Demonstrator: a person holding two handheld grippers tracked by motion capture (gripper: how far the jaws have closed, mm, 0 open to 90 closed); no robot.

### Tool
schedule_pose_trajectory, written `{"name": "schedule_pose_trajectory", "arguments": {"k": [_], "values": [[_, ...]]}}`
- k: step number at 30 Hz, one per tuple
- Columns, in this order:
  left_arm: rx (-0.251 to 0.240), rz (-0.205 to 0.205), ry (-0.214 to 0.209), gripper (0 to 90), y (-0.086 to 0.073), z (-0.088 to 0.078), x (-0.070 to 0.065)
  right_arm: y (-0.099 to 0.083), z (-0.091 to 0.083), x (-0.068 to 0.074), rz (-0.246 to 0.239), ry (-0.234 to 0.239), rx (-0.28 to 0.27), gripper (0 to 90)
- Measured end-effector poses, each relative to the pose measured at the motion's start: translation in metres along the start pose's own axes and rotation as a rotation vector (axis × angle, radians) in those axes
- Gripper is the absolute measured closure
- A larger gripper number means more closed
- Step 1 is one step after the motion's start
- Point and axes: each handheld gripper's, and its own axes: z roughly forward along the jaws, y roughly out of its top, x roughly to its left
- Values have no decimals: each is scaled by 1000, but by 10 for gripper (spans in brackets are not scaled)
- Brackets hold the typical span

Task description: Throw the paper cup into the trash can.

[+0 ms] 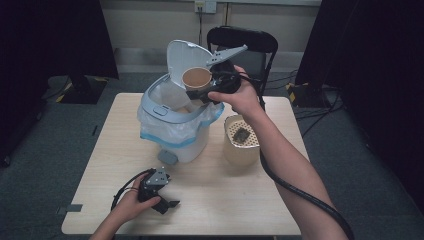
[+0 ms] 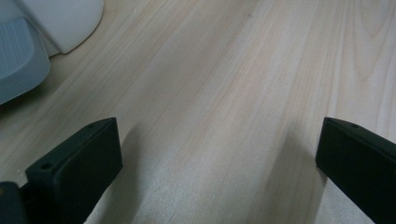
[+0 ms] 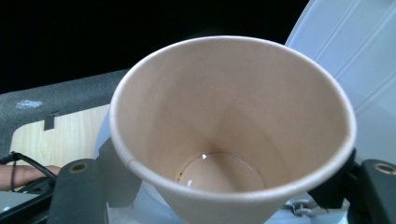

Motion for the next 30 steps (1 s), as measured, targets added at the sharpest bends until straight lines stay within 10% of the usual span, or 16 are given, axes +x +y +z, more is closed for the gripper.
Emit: {"name": "schedule_pose_trajectory", "arguments": {"k": [15, 19, 30], "values": [[0, 1, 1, 0, 0, 0, 0, 2, 31, -6, -12, -5, 9, 259], [4, 5, 1, 0, 0, 0, 0, 4, 37, -4, 18, -8, -26, 140], [-1, 0, 0, 0, 0, 0, 0, 0, 23, 7, -6, 12, 23, 148]]}}
